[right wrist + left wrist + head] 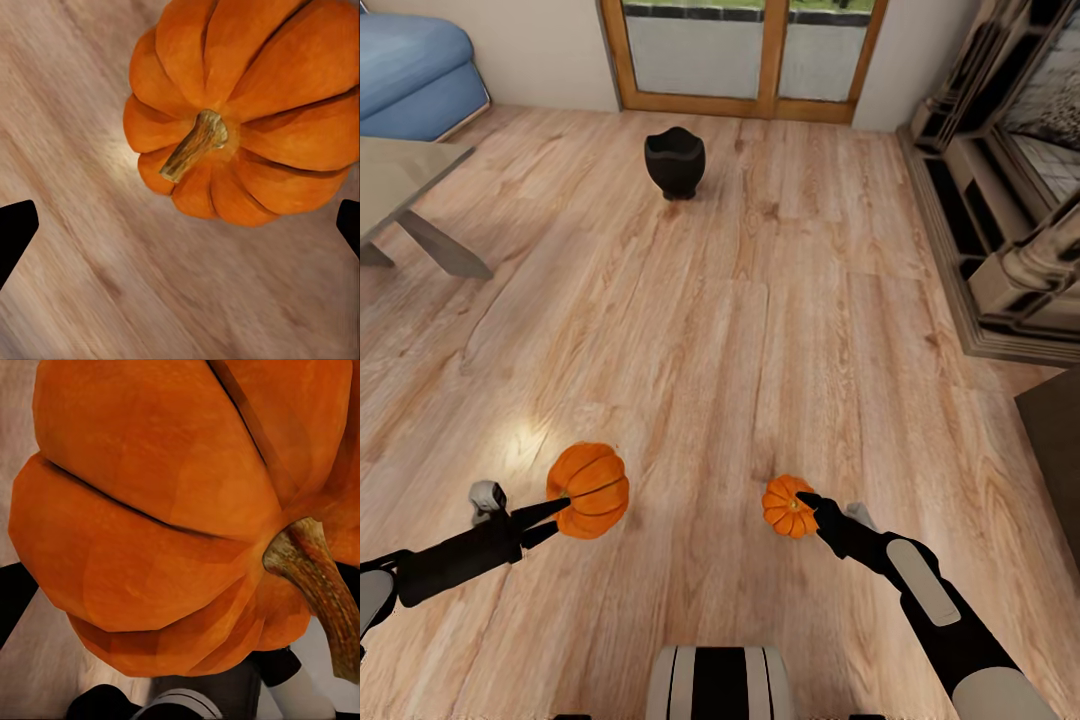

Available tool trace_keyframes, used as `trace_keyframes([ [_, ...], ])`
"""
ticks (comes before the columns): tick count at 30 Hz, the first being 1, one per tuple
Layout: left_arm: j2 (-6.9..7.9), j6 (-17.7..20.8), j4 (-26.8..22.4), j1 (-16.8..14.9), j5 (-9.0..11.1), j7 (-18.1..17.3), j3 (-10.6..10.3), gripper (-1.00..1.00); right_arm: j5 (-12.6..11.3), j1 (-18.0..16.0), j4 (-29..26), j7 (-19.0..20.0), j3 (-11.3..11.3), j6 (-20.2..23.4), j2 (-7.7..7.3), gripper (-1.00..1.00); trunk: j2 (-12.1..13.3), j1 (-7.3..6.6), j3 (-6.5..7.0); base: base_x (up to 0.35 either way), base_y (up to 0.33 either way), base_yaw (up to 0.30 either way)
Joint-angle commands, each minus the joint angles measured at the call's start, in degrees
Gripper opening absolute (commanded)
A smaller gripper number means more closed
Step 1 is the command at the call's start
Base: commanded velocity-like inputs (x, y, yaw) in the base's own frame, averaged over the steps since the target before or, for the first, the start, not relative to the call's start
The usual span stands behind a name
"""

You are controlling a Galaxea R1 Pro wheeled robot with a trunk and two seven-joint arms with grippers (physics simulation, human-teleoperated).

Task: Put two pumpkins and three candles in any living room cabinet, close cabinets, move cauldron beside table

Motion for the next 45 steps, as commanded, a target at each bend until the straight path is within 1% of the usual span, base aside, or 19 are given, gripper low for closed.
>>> trace_keyframes([
  [1,0.71,0.33,-0.01,-0.02,0.10,-0.15,0.04,-1.00,-0.68,-0.02,-0.07,-0.54,0.14,0.00,-0.09,1.00,-0.03,0.01,-0.26,0.000,0.000,0.000],
  [4,1.98,0.39,-0.01,-0.03,0.10,-0.15,0.24,-1.00,-0.76,-0.02,-0.05,-0.52,0.14,0.00,-0.11,1.00,-0.07,0.09,-0.93,0.000,0.000,0.000],
  [6,3.52,0.41,0.03,-0.03,0.15,-0.15,0.20,-1.00,-0.80,-0.02,-0.04,-0.46,0.14,0.00,-0.12,1.00,-0.10,0.14,-1.37,0.000,0.000,0.000],
  [7,4.05,0.42,0.05,-0.03,0.16,-0.15,0.19,-1.00,-0.83,-0.02,-0.04,-0.38,0.11,0.00,-0.15,1.00,-0.11,0.17,-1.59,0.000,0.000,0.000],
  [10,4.85,0.42,0.07,-0.03,0.23,-0.15,0.22,-1.00,-0.89,-0.02,0.02,-0.24,0.06,0.00,-0.19,1.00,-0.15,0.25,-2.26,0.000,0.000,0.000],
  [11,4.95,0.42,0.07,-0.03,0.24,-0.15,0.22,-1.00,-0.90,-0.02,0.03,-0.22,0.06,0.00,-0.20,1.00,-0.16,0.27,-2.48,0.000,0.000,0.000],
  [15,5.11,0.42,0.08,-0.02,0.27,-0.15,0.23,-1.00,-0.96,-0.02,0.12,-0.13,0.05,-0.10,-0.20,1.00,-0.16,0.27,-2.48,0.000,0.000,0.000],
  [16,5.13,0.42,0.08,-0.02,0.27,-0.15,0.23,-1.00,-0.95,-0.02,0.13,0.41,0.05,-0.36,-0.21,1.00,-0.16,0.27,-2.48,0.000,0.000,0.000],
  [20,5.18,0.42,0.08,-0.01,0.27,-0.15,0.24,-1.00,-0.92,-0.02,1.96,4.91,0.05,-0.90,-0.66,1.00,-0.16,0.27,-2.48,0.000,0.000,0.000],
  [22,5.21,0.42,0.08,-0.02,0.27,-0.15,0.23,-1.00,-0.92,-0.02,3.33,7.07,0.04,-0.93,-1.28,1.00,-0.16,0.27,-2.48,0.000,0.000,0.000],
  [24,5.22,0.42,0.08,0.01,1.03,-0.15,0.24,-1.00,-0.92,-0.02,4.08,8.19,0.05,-0.95,-1.90,1.00,-0.16,0.27,-2.48,0.000,0.000,0.000],
  [28,5.29,0.42,0.08,0.05,3.14,-0.15,0.24,-1.00,-0.92,0.00,4.42,8.58,0.05,-0.96,-2.16,1.00,-0.16,0.27,-2.48,0.000,0.000,0.000],
  [31,5.36,0.42,0.08,0.11,3.72,-0.15,0.30,-1.00,-0.92,-0.01,4.52,8.67,0.05,-0.96,-2.21,1.00,-0.16,0.27,-2.48,-0.088,0.000,0.000],
  [42,5.75,0.42,0.08,0.33,3.96,-0.15,0.27,-1.00,-0.92,-0.02,4.66,9.01,0.01,-1.16,-2.30,1.00,-0.16,0.27,-2.48,-0.052,-0.028,0.000],
  [45,5.75,0.42,0.08,0.32,3.96,-0.15,0.24,-1.00,-0.97,-0.01,4.73,9.44,0.03,-1.98,-2.90,1.00,-0.16,0.27,-2.48,-0.001,-0.179,0.000],
])
